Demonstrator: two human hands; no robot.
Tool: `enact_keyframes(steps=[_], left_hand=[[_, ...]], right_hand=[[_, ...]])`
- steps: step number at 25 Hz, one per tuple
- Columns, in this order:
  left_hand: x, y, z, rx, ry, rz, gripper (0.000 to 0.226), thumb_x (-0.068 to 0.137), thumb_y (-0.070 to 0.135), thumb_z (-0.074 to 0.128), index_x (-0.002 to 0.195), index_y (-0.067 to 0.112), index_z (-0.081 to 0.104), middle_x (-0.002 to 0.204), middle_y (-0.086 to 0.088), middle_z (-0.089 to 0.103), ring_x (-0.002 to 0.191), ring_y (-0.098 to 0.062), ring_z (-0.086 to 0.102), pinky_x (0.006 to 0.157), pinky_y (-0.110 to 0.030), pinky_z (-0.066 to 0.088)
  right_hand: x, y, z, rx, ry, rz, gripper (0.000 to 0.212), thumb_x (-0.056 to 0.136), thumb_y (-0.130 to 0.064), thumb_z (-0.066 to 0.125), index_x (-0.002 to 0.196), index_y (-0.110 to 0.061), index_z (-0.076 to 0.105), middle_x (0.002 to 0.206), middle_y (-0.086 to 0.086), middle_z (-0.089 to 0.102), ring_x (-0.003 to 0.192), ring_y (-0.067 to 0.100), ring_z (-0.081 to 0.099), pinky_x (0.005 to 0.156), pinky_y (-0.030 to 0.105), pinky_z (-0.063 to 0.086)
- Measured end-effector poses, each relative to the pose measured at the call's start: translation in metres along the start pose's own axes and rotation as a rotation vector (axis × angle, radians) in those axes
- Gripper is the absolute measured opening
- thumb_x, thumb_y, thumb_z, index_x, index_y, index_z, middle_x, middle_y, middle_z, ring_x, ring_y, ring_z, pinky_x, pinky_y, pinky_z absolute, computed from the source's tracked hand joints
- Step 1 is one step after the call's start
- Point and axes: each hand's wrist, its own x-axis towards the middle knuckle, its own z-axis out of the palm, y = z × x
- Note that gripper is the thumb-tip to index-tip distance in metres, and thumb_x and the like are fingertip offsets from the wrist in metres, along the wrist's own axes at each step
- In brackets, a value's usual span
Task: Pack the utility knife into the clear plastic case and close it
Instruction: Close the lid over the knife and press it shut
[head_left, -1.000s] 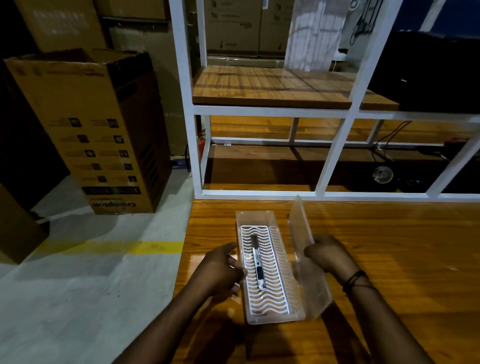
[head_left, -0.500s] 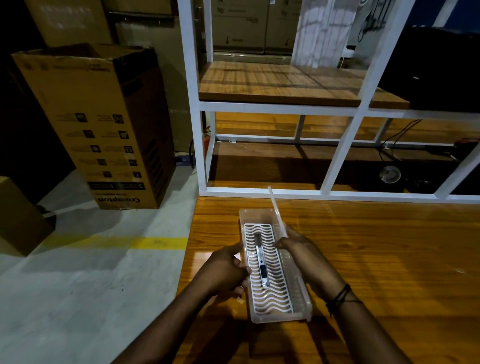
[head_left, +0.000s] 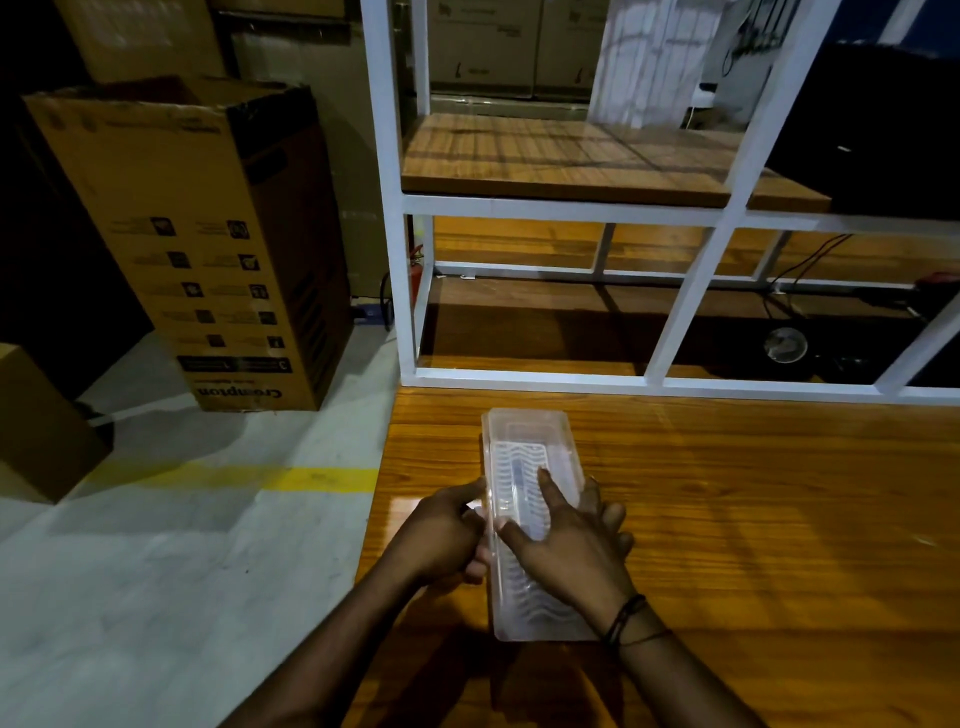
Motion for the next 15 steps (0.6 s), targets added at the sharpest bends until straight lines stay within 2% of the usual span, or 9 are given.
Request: enact_keyframes(steps=[2,5,8,11,15], left_hand=[[0.005,-0.006,0.001,-0.006,0.002,0.010,0.042,0.108,0.012,0.045,0.147,0.028,0.052,0.087,-0.020,0.073,0.062,-0.024,0.064,0.060,-0.037,0.056],[0.005,-0.011,0.002,0.035,0.010,0.049,0.043,0.106,0.028,0.053,0.150,0.027,0.052,0.095,-0.019,0.076,0.070,-0.031,0.074,0.070,-0.050,0.066],[0.003,-0.010,0.001,0.016,-0.013,0.044,0.039,0.108,0.026,0.052,0.147,0.025,0.055,0.105,-0.023,0.076,0.087,-0.046,0.076,0.075,-0.059,0.064],[0.002,-0.008,0.001,0.024,-0.033,0.032,0.035,0.109,0.021,0.050,0.143,0.024,0.057,0.107,-0.026,0.075,0.083,-0.040,0.078,0.077,-0.057,0.063],[0.002,-0.007,0.003,0.023,0.000,0.029,0.038,0.108,0.015,0.051,0.144,0.026,0.056,0.088,-0.012,0.075,0.082,-0.042,0.077,0.078,-0.063,0.062]], right_hand=[[0.001,0.003,0.006,-0.029,0.043,-0.019,0.092,0.080,-0.084,0.040,0.157,-0.046,0.008,0.165,0.016,0.009,0.139,0.039,0.019,0.111,0.052,0.026],[0.002,0.006,0.009,-0.038,0.094,-0.048,0.091,0.081,-0.084,0.038,0.157,-0.044,0.009,0.163,0.015,0.013,0.136,0.037,0.022,0.110,0.049,0.029],[0.002,0.008,0.011,-0.030,0.147,-0.087,0.090,0.083,-0.083,0.038,0.158,-0.040,0.013,0.160,0.014,0.019,0.135,0.035,0.024,0.111,0.046,0.033],[0.000,0.008,0.014,-0.062,0.176,-0.110,0.090,0.083,-0.082,0.035,0.159,-0.038,0.014,0.160,0.015,0.018,0.137,0.034,0.023,0.112,0.046,0.034],[0.004,0.013,0.017,-0.044,0.194,-0.128,0.088,0.085,-0.080,0.036,0.159,-0.037,0.015,0.158,0.014,0.021,0.135,0.033,0.026,0.109,0.043,0.039]])
